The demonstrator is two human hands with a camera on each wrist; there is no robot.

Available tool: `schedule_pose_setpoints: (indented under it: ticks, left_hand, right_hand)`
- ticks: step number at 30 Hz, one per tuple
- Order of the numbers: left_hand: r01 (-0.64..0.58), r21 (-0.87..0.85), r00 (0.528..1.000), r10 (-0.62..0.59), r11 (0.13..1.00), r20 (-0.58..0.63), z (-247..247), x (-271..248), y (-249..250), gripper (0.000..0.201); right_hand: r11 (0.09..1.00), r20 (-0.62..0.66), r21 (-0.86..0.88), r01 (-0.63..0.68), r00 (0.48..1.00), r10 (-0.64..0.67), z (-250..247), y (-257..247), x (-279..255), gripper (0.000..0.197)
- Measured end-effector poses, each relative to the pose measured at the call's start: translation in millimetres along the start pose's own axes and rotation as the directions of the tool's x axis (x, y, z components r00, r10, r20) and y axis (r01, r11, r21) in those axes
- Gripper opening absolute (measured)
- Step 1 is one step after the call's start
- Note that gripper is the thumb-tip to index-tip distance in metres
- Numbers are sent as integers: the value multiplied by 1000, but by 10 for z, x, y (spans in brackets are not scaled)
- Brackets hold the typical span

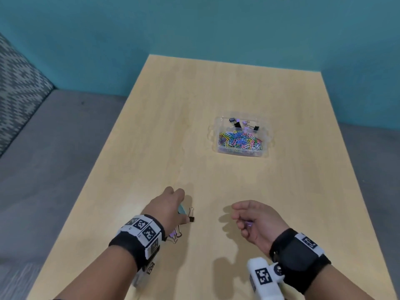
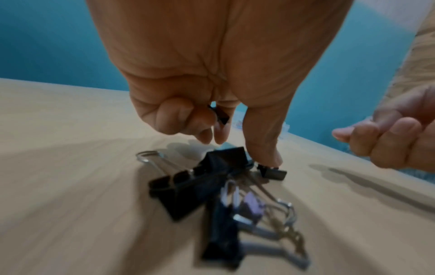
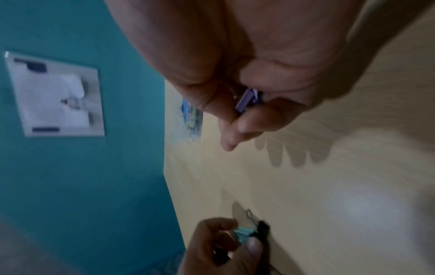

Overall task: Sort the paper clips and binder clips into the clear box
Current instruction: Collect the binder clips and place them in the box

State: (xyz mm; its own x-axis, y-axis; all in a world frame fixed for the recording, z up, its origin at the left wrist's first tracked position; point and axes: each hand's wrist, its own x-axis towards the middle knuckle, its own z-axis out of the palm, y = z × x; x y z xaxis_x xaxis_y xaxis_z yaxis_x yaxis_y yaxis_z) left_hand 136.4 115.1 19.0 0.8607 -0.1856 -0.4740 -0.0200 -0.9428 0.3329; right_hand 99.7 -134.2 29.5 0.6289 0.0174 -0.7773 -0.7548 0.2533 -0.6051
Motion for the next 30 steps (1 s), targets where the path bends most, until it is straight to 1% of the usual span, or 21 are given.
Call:
schedule_pose_setpoints:
  ticks: [3, 5, 7, 8, 9, 10, 11, 12, 13, 14, 15, 16, 18, 19, 21, 23, 24, 25, 26, 28, 30]
  left_hand:
    - [-23, 21, 1000, 23, 1000, -1, 10, 10, -3, 30]
    - [-28, 2, 999, 28, 1000, -42, 12, 43, 13, 25]
    - [-24, -46, 997, 20, 999, -78, 11, 64, 24, 22]
    - [-20, -97, 995, 10, 995, -101, -1, 60, 29, 19]
    - [-8, -181, 992, -15, 983, -127, -25, 53, 25, 16]
    - [3, -322, 986, -57, 947, -157, -65, 41, 16, 12]
    - [16, -517, 978, -120, 856, -169, -112, 30, 0, 9]
    - [30, -724, 970, -195, 689, -145, -152, 13, -26, 10]
    - [42, -882, 963, -254, 470, -89, -186, -6, -68, 14]
    - [59, -966, 958, -287, 252, -16, -213, -32, -120, 18]
    - [81, -995, 953, -296, 61, 60, -229, -66, -180, 23]
    - [108, -989, 951, -280, -98, 132, -240, -113, -235, 27]
    - [156, -928, 946, -217, -339, 239, -234, -220, -330, 31]
    - [166, -892, 946, -186, -421, 264, -222, -277, -373, 31]
    - [166, -845, 949, -149, -508, 276, -191, -387, -443, 32]
    - [171, -849, 943, -165, -500, 288, -148, -463, -492, 27]
    - [175, -871, 936, -196, -459, 291, -122, -486, -513, 21]
    - [177, -906, 926, -245, -385, 285, -88, -504, -538, 14]
    - [183, -941, 915, -301, -284, 268, -48, -516, -561, 8]
    - [225, -974, 891, -400, -19, 214, 54, -533, -604, 7]
    - [297, -901, 880, -456, 317, 130, 127, -552, -605, 16]
  right_hand:
    - [958, -15, -285, 23, 999, -28, 167, 29, -8, 30]
    - [885, -8, -463, 54, 998, -65, 285, 57, -10, 26]
    - [756, 33, -642, 132, 989, -145, 385, 102, -2, 14]
    - [670, 69, -721, 178, 980, -186, 432, 122, 2, 7]
    - [555, 120, -800, 228, 967, -224, 477, 136, 1, 9]
    - [426, 175, -864, 267, 954, -243, 531, 143, 2, 15]
    - [303, 223, -905, 299, 939, -261, 598, 133, 7, 20]
    - [197, 263, -925, 325, 921, -286, 670, 114, 22, 24]
    - [119, 288, -934, 338, 905, -313, 754, 83, 38, 27]
    - [60, 297, -940, 336, 892, -342, 830, 56, 74, 29]
    - [17, 300, -944, 328, 882, -363, 907, 40, 125, 31]
    - [-21, 300, -949, 315, 879, -371, 981, 27, 173, 32]
    - [-75, 289, -957, 280, 896, -337, 1103, 28, 276, 32]
    - [-91, 284, -959, 269, 908, -310, 1145, 36, 314, 29]
    - [-109, 279, -960, 259, 926, -254, 1204, 41, 352, 23]
    - [-115, 273, -960, 254, 937, -218, 1211, 34, 381, 26]
    - [-129, 280, -958, 257, 937, -209, 1208, 27, 395, 27]
    - [-149, 293, -952, 266, 934, -205, 1204, 20, 406, 29]
    - [-172, 310, -945, 278, 928, -204, 1193, 7, 421, 30]
    - [-206, 341, -930, 303, 922, -182, 1154, -32, 439, 32]
    - [-164, 337, -936, 311, 927, -163, 1081, -64, 447, 26]
